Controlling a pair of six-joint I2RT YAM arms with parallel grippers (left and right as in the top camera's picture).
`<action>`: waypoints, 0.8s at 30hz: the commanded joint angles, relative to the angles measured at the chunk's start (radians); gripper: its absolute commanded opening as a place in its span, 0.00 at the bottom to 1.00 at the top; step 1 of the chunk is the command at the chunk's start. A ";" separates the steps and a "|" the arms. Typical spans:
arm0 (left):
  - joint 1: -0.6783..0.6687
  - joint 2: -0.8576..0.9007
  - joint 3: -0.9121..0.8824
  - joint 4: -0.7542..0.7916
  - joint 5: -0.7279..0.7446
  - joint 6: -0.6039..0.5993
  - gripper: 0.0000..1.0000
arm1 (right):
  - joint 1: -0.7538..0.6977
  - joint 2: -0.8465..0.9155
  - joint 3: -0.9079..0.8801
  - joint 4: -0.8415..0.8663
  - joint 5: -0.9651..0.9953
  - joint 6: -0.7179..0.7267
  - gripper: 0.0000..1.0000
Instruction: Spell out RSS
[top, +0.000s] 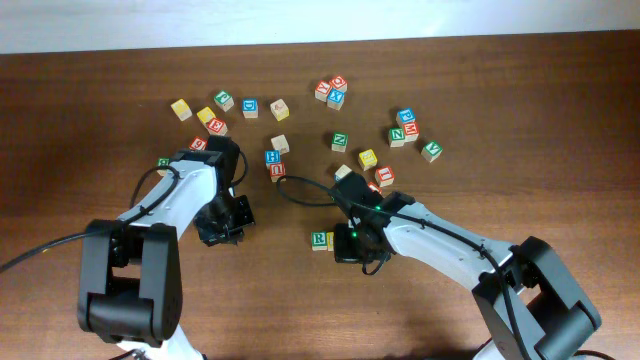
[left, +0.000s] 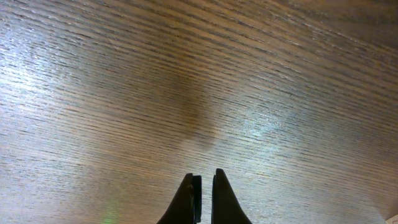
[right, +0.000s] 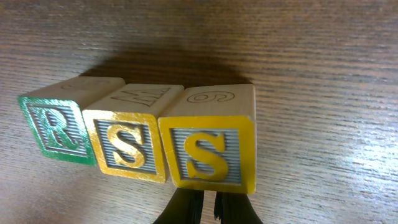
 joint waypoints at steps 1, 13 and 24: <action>0.003 -0.020 -0.010 -0.002 0.007 0.002 0.02 | 0.008 -0.005 -0.007 0.006 -0.003 0.008 0.04; 0.002 -0.020 -0.010 -0.002 0.016 0.016 0.02 | 0.008 -0.005 -0.007 -0.023 -0.037 0.007 0.04; -0.065 -0.019 -0.011 0.042 0.063 0.043 0.00 | -0.064 -0.069 0.043 -0.178 -0.070 -0.086 0.04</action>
